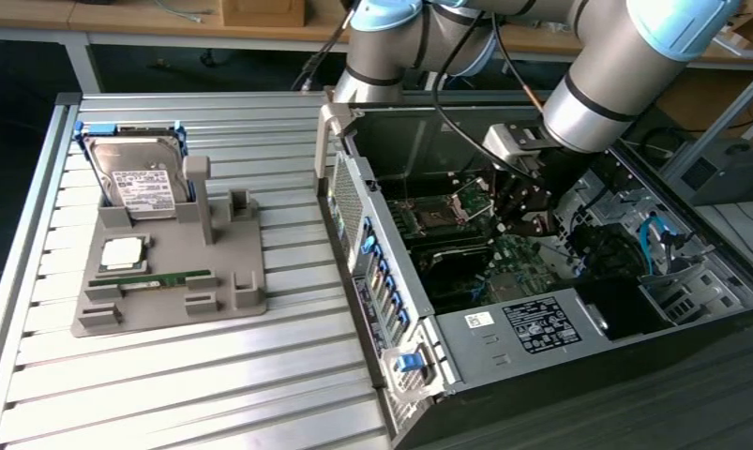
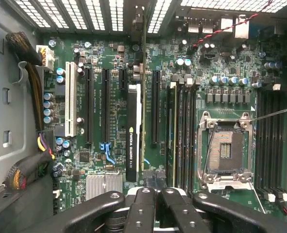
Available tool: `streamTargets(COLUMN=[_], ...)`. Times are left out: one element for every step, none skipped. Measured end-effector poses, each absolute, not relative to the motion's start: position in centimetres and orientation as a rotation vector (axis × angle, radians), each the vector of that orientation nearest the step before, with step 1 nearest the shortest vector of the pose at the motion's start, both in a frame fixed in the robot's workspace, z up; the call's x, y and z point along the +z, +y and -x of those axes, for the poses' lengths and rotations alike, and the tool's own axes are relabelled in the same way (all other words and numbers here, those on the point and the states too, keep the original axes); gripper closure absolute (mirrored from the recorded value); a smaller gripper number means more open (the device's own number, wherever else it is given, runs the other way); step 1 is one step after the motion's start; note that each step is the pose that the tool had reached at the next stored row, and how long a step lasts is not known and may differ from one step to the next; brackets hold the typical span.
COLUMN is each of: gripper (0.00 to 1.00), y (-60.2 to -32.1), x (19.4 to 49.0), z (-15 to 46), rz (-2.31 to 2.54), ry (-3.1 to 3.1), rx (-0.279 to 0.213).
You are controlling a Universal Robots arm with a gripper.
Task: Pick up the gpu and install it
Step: 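Press down on the gpu until it lock into place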
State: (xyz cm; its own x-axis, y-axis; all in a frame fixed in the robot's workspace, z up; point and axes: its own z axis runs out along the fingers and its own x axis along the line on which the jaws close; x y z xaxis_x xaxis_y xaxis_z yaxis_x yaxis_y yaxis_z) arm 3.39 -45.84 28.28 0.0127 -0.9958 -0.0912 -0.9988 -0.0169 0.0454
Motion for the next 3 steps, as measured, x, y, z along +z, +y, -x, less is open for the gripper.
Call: streamTargets(gripper=[0.9, 0.9, 0.9], y=[-45.84, -45.84, -45.84], x=[28.28, 28.28, 28.28], z=[-3.39, -3.39, -3.39], rz=[2.213, 2.213, 2.213], ry=[2.18, 2.18, 2.18], rx=[0.151, 0.151, 0.151])
